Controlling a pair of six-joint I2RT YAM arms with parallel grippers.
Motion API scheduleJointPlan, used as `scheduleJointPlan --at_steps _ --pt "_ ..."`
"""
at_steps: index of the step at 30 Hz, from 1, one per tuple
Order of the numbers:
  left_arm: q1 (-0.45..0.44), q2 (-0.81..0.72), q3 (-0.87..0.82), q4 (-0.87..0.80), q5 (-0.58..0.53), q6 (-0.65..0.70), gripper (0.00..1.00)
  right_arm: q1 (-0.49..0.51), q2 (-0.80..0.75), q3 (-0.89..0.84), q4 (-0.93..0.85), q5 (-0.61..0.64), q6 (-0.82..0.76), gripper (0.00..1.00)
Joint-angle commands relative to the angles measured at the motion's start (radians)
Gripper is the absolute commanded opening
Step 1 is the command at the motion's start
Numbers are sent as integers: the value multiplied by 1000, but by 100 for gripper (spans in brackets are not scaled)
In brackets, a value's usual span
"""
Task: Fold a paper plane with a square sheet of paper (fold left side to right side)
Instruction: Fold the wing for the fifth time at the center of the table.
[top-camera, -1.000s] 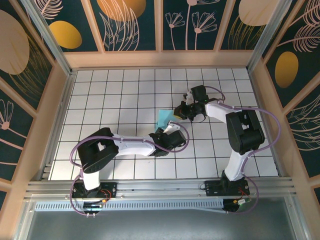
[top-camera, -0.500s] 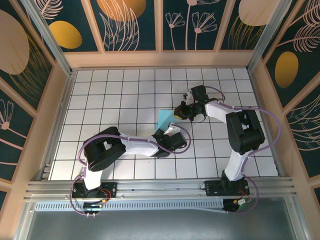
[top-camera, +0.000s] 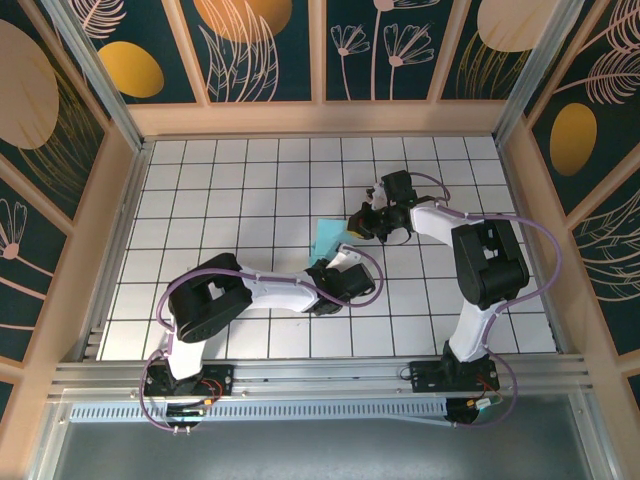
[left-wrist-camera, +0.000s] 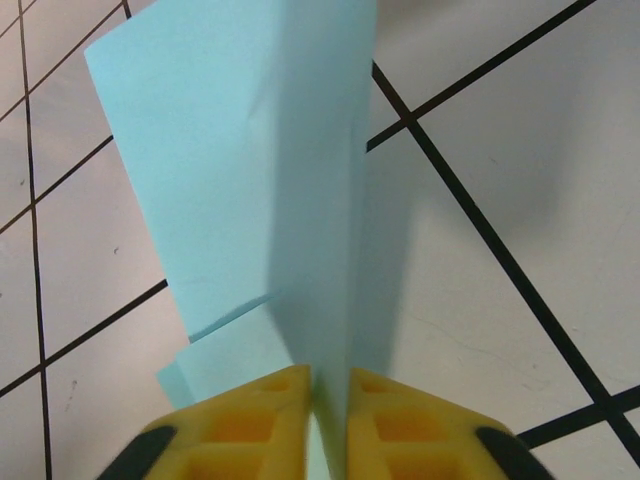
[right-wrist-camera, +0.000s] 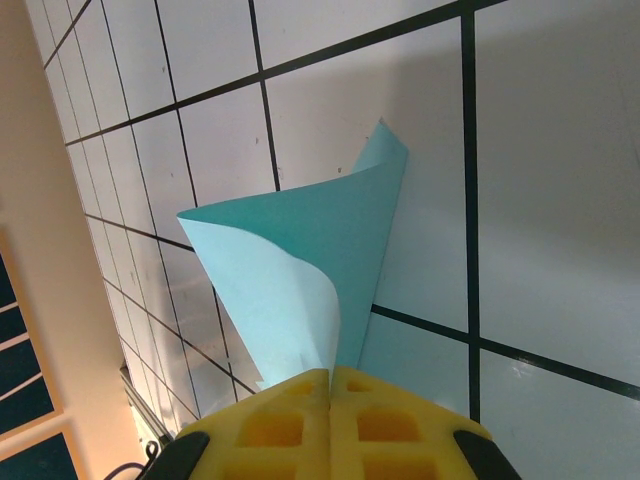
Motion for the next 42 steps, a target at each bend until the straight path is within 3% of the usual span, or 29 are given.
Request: scheduleJointPlan --at_steps 1,5,12,18,26,36,42 --pt "-3 -7 -3 -6 -29 -12 11 7 -2 19 -26 10 -1 0" --pt "-3 -11 -6 -1 -23 -18 3 2 -19 21 -31 33 -15 0" --pt "0 -34 -19 30 21 -39 0 -44 -105 3 -51 150 -72 30" --pt "33 -120 -75 108 139 -71 0 -164 -259 -76 -27 237 -129 52" --pt "149 -221 -186 249 432 -145 0 -232 -370 -181 28 218 -215 59" --pt "262 -222 -276 420 726 -296 0 -199 -357 -262 145 103 -206 59" --pt "306 -222 -343 575 830 -396 0 -159 -336 -274 164 79 -220 59"
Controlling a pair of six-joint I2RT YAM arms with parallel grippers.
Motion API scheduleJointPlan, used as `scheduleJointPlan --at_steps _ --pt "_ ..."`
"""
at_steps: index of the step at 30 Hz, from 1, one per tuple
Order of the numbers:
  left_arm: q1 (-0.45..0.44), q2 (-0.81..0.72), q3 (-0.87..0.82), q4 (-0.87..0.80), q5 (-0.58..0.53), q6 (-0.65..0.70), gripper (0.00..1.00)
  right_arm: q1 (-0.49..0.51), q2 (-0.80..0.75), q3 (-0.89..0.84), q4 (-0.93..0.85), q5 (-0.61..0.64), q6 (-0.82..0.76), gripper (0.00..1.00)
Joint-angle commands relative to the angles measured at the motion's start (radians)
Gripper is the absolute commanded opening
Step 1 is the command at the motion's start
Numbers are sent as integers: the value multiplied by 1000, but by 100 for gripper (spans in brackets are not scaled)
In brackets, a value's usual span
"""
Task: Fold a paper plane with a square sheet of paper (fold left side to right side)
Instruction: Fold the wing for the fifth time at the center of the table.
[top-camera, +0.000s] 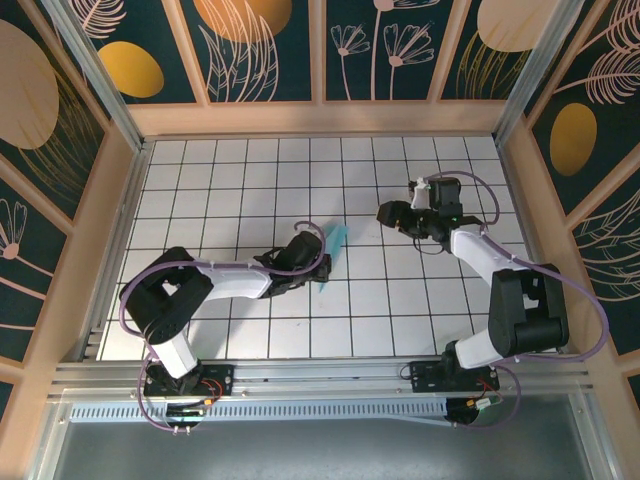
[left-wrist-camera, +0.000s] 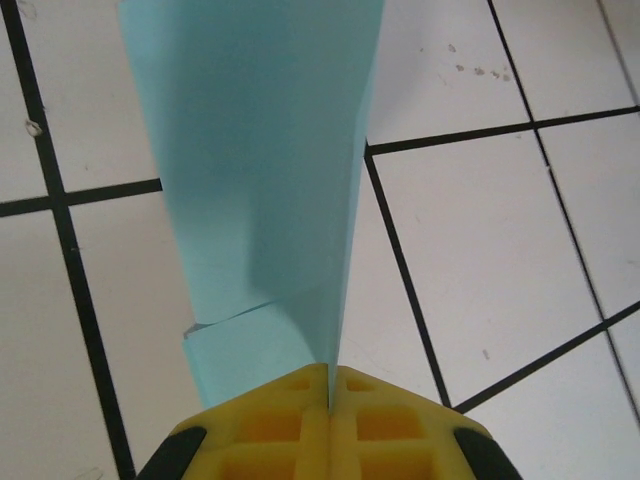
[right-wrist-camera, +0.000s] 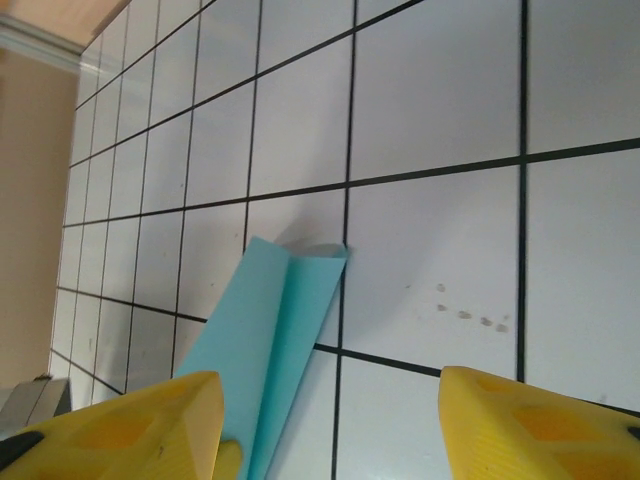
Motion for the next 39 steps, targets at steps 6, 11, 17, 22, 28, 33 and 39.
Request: scheduleJointPlan --at_steps 6,11,17,22,28,33,39 --pt "49 6 -66 242 191 -162 0 59 44 -39 71 -80 -5 59" --pt "63 48 -72 317 256 -226 0 78 65 -43 66 -76 18 58" --pt "73 92 -84 401 297 -291 0 97 87 -49 64 -70 47 57" --pt "77 120 -83 438 324 -319 0 111 100 -54 67 -66 56 57" --pt "78 146 -78 472 348 -339 0 126 107 -66 79 -50 85 56" --pt "78 177 -69 504 371 -361 0 138 125 -74 108 -44 129 51" --pt "77 186 -65 513 374 -365 0 155 165 -64 126 -39 166 43"
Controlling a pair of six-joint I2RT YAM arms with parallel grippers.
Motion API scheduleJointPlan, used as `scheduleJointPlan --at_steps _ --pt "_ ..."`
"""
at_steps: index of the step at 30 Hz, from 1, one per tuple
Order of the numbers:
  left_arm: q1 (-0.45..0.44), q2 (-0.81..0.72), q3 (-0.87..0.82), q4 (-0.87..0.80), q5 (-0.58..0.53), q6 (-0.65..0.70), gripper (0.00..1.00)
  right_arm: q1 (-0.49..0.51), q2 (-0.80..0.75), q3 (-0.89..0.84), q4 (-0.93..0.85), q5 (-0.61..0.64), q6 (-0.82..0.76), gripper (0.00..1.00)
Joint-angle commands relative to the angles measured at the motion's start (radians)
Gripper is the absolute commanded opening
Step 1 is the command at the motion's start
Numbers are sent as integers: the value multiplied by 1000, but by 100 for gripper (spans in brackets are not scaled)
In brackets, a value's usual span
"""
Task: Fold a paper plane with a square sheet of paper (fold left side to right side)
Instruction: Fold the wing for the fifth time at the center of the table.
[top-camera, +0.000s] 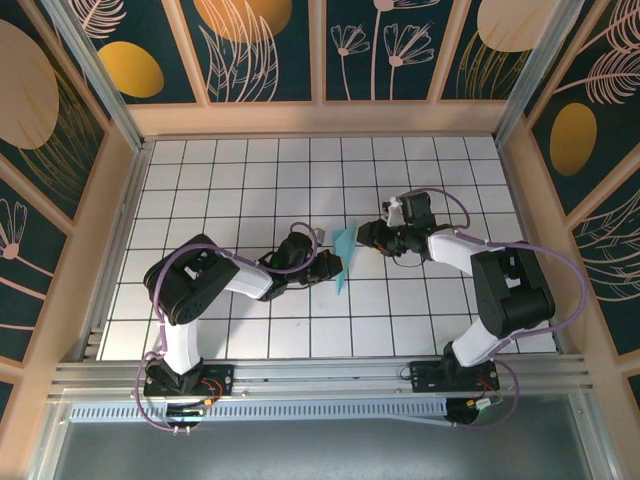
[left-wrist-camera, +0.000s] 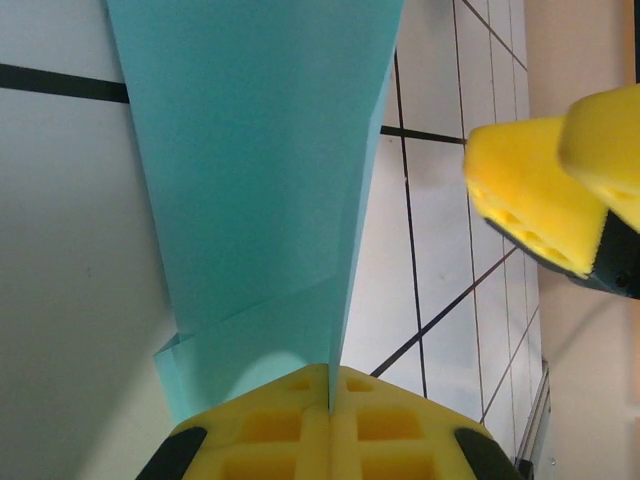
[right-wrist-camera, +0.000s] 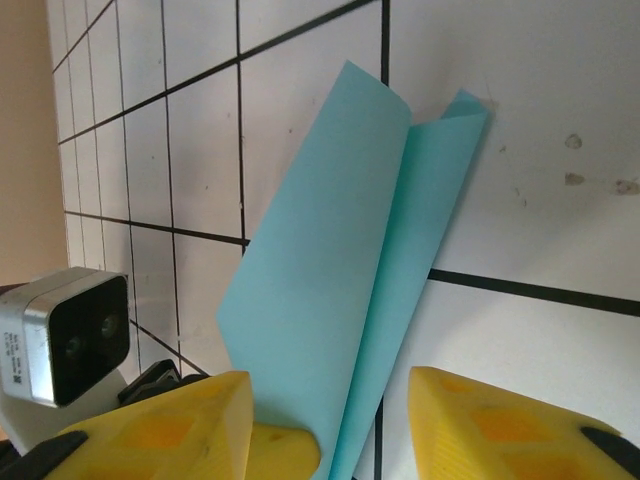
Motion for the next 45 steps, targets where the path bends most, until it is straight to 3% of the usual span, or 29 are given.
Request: scheduleJointPlan --at_steps 1,13,45 --pt "7 18 9 52 19 -16 0 16 27 -2 38 12 36 43" --pt "7 42 11 91 35 -41 4 44 79 13 66 21 81 33" --pt "7 59 9 117 39 -60 8 78 166 45 113 18 101 33"
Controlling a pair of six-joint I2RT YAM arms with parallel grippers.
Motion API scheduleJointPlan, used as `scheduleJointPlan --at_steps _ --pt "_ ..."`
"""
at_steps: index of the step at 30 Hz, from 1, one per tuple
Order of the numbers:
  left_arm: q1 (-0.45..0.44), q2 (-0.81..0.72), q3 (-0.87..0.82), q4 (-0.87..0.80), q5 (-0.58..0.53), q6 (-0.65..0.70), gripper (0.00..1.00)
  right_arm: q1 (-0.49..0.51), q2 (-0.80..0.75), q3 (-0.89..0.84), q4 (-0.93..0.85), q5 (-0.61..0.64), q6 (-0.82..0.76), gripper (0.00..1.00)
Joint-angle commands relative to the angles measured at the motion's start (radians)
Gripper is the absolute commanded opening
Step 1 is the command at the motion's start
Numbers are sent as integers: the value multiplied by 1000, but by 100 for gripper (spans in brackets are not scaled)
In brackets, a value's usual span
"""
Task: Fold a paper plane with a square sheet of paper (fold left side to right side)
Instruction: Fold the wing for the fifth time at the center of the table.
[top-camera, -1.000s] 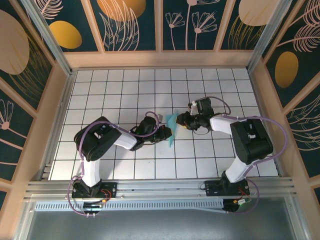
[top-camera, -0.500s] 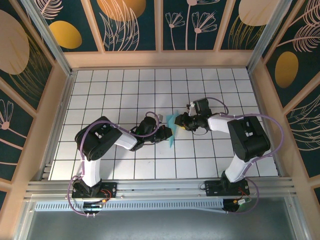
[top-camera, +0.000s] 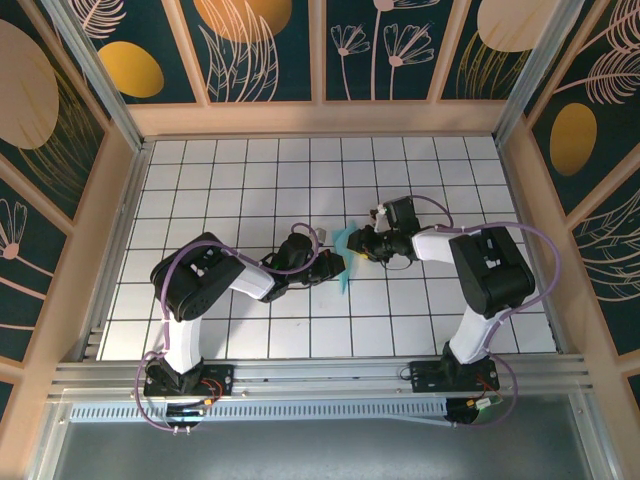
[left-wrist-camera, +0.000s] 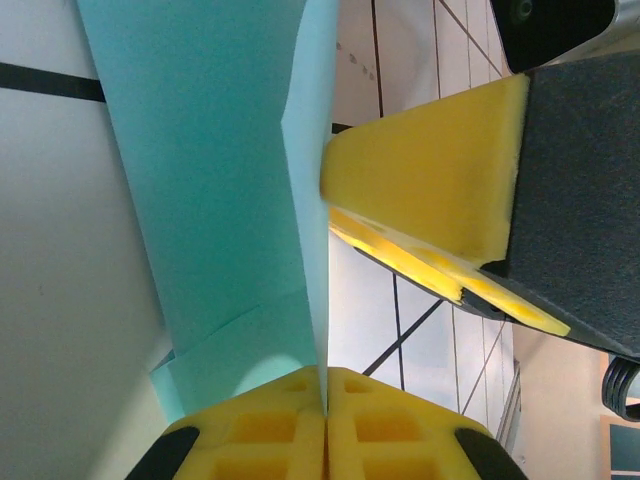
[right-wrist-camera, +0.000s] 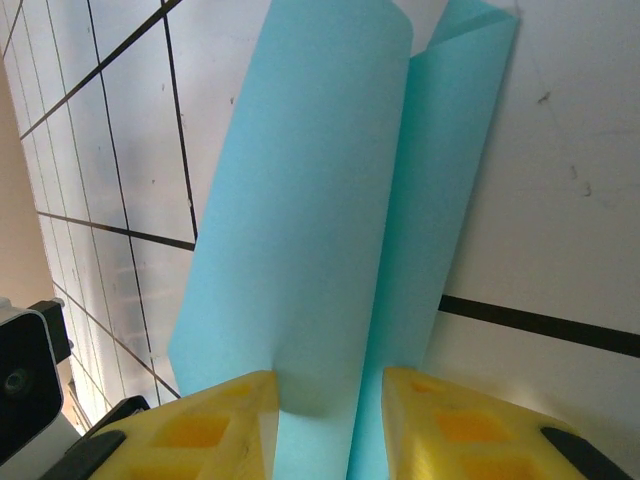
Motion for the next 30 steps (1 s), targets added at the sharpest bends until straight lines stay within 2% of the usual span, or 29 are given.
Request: scheduleJointPlan --at_steps 1,7,16,24,30 --pt "7 19 11 31 13 -14 8 11 19 25 16 4 13 33" --pt "6 26 12 35 16 -17 9 16 36 30 13 6 12 33" --pt "7 31 7 35 14 -16 20 26 52 41 -38 53 -5 33" --pt "15 -53 -8 -35 -28 26 33 26 52 42 -46 58 -10 33" --pt "56 -96 -28 -66 -48 24 46 26 52 44 -51 61 -13 33"
